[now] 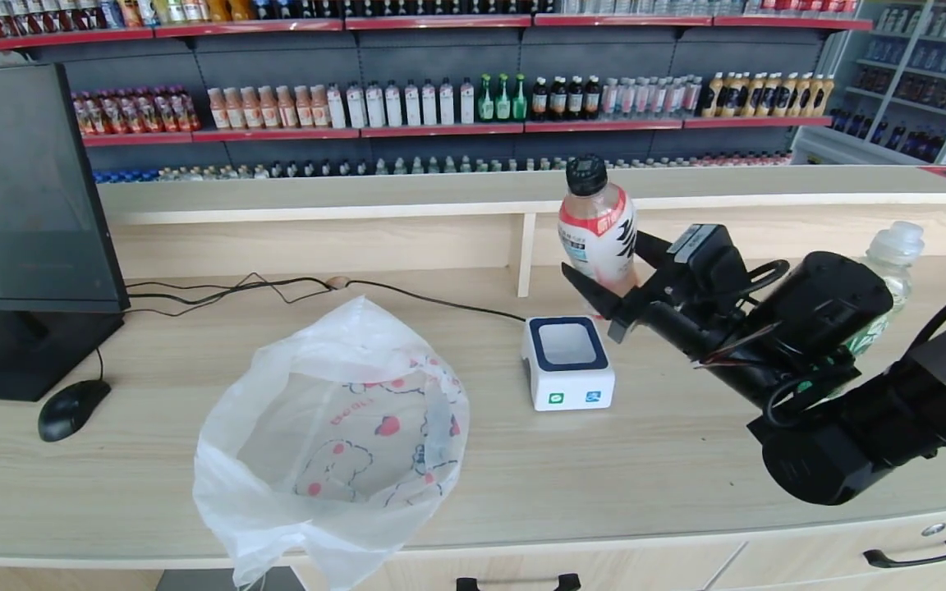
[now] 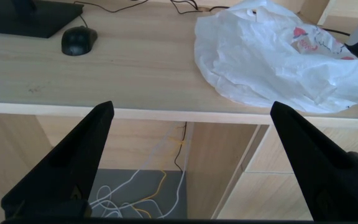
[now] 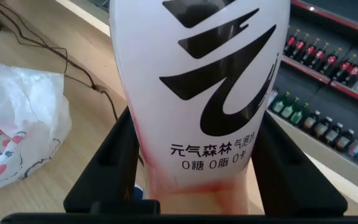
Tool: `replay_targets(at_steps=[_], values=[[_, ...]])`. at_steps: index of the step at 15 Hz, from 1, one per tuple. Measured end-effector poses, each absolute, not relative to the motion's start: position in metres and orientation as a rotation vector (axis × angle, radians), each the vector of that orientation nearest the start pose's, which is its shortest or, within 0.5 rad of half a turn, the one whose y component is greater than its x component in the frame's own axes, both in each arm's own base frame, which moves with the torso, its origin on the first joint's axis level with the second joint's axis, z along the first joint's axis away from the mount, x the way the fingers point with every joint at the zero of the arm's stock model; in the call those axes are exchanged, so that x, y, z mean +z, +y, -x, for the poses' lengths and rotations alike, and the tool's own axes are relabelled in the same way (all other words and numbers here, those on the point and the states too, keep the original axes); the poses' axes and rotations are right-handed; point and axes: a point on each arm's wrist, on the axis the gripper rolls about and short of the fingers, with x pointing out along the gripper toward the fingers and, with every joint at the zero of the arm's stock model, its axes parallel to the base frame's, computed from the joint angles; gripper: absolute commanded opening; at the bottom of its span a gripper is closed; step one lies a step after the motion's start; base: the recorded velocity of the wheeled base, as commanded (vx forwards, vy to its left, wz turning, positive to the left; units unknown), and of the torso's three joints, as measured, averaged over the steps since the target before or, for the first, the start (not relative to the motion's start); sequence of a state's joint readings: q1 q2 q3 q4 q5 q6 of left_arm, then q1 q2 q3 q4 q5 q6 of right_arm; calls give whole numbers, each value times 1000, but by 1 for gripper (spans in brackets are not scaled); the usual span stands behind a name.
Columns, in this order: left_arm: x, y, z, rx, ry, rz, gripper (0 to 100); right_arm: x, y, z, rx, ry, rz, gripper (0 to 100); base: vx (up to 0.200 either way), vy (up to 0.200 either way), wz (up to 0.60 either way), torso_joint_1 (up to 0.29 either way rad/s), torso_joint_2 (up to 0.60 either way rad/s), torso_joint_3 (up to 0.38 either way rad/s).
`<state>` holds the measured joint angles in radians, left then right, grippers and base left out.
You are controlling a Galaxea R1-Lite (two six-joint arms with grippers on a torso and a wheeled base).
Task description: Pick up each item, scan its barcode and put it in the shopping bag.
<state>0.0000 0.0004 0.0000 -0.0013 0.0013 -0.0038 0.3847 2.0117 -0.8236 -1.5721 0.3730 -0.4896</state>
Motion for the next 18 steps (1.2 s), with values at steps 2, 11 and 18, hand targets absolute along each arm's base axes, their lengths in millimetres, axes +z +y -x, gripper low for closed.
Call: replay_targets(at_steps=[2, 11, 18], values=[[76, 0, 23, 1, -1, 4, 100, 166, 135, -327, 646, -559, 539, 0, 0, 0, 0, 0, 0, 0], [76, 0, 23, 1, -1, 4, 100, 148, 139, -329, 736, -606, 694, 0, 0, 0, 0, 0, 0, 0], [76, 0, 23, 1, -1, 4, 100, 146, 140, -348, 769, -674, 740, 0, 0, 0, 0, 0, 0, 0]])
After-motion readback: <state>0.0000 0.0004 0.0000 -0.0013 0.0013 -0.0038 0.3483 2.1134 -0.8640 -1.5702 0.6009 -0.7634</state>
